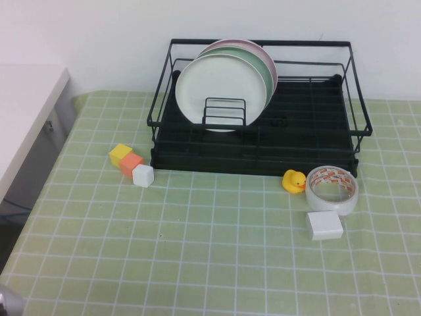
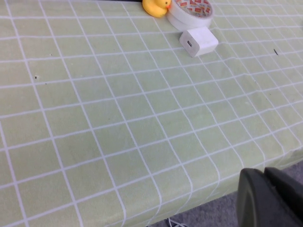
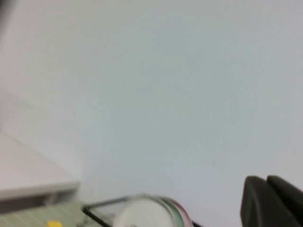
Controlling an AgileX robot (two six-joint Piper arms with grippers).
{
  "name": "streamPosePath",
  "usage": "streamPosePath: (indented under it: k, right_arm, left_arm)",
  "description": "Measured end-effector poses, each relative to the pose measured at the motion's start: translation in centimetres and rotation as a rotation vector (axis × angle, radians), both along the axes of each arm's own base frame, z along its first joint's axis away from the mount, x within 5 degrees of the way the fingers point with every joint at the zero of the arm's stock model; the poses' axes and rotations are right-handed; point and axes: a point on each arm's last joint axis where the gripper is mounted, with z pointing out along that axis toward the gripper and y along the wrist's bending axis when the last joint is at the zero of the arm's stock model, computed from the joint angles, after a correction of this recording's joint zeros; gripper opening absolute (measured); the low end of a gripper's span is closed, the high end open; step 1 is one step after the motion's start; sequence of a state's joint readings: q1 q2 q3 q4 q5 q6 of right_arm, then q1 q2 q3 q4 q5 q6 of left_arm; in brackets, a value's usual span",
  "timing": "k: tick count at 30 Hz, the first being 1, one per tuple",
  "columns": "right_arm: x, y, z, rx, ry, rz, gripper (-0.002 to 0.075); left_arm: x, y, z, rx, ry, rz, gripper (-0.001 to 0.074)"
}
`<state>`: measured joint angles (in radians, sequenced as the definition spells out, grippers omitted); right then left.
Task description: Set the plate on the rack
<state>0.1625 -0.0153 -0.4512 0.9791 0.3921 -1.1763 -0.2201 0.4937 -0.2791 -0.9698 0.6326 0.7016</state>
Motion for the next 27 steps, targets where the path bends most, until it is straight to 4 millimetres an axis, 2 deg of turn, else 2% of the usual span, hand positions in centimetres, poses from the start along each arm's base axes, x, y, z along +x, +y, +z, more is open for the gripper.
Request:
streamPosePath:
  k: [7,11,17,21,27]
  right_arm:
    - [3.3,-0.6,-5.3,-0.001,0.127,-0.127,0.0002]
    - [4.6,-1.2,-7.8,0.034,0.161,-0.218,0.0002]
    - [6.1,-2.4,-12.6,0.070,0.276,-0.391,0.0002]
    - [6.2,-3.2,-14.0,0.144,0.390,-0.521,0.0002]
    - [6.0,-3.9,-15.2,0.119,0.519,-0.643,0.0002]
  left_arm:
    - [-0.1,0.0,0.0,0.000,0.007,-0.006,0.0000]
    - [-0.1,0.0,0.0,0.000,0.007,-0.006,0.0000]
    - [-0.1,-0.1,-0.1,0.000,0.010,-0.009,0.0000]
    - [-0.1,-0.1,-0.1,0.000,0.010,-0.009,0.0000]
    - [-0.1,-0.1,-0.1,0.000,0.010,-0.009,0.0000]
